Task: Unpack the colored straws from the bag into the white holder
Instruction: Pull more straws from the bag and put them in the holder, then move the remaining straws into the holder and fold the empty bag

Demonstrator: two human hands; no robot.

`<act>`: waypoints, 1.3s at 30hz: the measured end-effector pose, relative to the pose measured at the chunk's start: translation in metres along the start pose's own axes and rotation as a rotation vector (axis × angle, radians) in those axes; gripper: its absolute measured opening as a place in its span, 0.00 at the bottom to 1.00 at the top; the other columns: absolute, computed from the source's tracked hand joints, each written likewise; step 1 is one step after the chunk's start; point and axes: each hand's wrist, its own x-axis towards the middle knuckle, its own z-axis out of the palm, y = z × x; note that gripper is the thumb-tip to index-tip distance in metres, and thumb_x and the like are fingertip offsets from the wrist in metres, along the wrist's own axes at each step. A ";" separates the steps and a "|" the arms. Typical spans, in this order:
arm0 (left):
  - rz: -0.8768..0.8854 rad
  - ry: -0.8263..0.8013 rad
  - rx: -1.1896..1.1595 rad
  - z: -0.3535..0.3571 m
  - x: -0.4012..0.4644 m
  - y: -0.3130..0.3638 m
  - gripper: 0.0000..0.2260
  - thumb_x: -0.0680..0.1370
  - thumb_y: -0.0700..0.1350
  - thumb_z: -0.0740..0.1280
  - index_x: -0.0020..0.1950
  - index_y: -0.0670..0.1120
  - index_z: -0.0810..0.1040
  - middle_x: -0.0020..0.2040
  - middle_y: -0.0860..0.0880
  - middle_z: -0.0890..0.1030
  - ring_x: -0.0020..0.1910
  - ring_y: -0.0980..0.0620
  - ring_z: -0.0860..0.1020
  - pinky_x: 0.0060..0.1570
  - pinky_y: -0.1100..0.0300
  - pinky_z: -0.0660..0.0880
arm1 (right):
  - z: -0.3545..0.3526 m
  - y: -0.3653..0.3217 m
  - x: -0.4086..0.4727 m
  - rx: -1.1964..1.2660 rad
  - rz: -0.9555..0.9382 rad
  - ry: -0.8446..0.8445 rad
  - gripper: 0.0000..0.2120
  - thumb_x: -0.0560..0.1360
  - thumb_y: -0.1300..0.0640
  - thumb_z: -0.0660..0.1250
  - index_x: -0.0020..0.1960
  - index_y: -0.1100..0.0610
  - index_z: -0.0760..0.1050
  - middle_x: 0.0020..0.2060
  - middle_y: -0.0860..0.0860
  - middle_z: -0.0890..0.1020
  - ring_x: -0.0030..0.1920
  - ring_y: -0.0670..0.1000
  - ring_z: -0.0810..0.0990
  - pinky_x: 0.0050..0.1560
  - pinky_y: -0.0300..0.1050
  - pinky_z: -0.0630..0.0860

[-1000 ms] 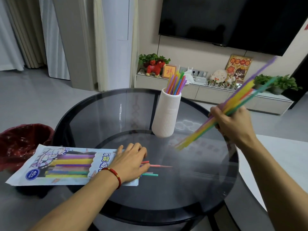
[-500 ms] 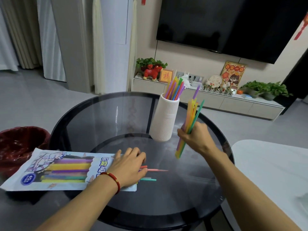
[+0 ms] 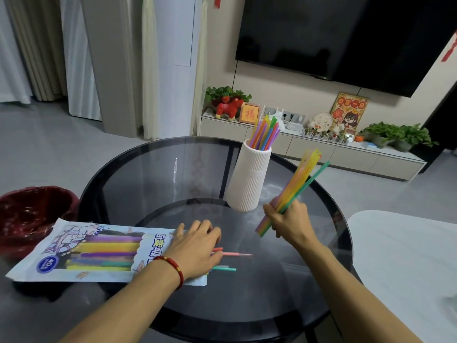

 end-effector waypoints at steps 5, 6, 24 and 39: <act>0.004 0.017 -0.019 0.004 0.003 0.002 0.11 0.79 0.58 0.59 0.57 0.54 0.69 0.59 0.51 0.68 0.61 0.48 0.66 0.70 0.43 0.62 | -0.017 -0.026 0.010 0.074 -0.038 0.102 0.13 0.80 0.57 0.70 0.38 0.60 0.81 0.28 0.56 0.84 0.23 0.51 0.83 0.28 0.49 0.84; 0.001 0.017 -0.017 0.005 0.004 0.003 0.11 0.79 0.58 0.59 0.57 0.54 0.69 0.59 0.50 0.68 0.61 0.47 0.66 0.70 0.43 0.61 | -0.026 -0.037 0.018 0.115 -0.046 0.173 0.13 0.80 0.56 0.70 0.38 0.60 0.82 0.27 0.56 0.84 0.22 0.49 0.82 0.26 0.46 0.82; 0.006 -0.017 0.003 0.006 0.005 0.002 0.15 0.79 0.57 0.59 0.63 0.53 0.69 0.65 0.46 0.68 0.67 0.43 0.64 0.71 0.39 0.58 | -0.054 -0.131 0.116 0.012 -0.033 0.244 0.11 0.78 0.56 0.70 0.44 0.65 0.81 0.31 0.58 0.84 0.26 0.53 0.86 0.30 0.54 0.86; 0.032 -0.051 -0.068 -0.003 0.004 -0.007 0.29 0.75 0.62 0.60 0.74 0.54 0.62 0.68 0.47 0.68 0.69 0.44 0.65 0.73 0.43 0.57 | -0.058 -0.137 0.107 -0.123 -0.264 0.312 0.27 0.79 0.52 0.71 0.75 0.57 0.71 0.69 0.58 0.75 0.66 0.56 0.77 0.68 0.55 0.77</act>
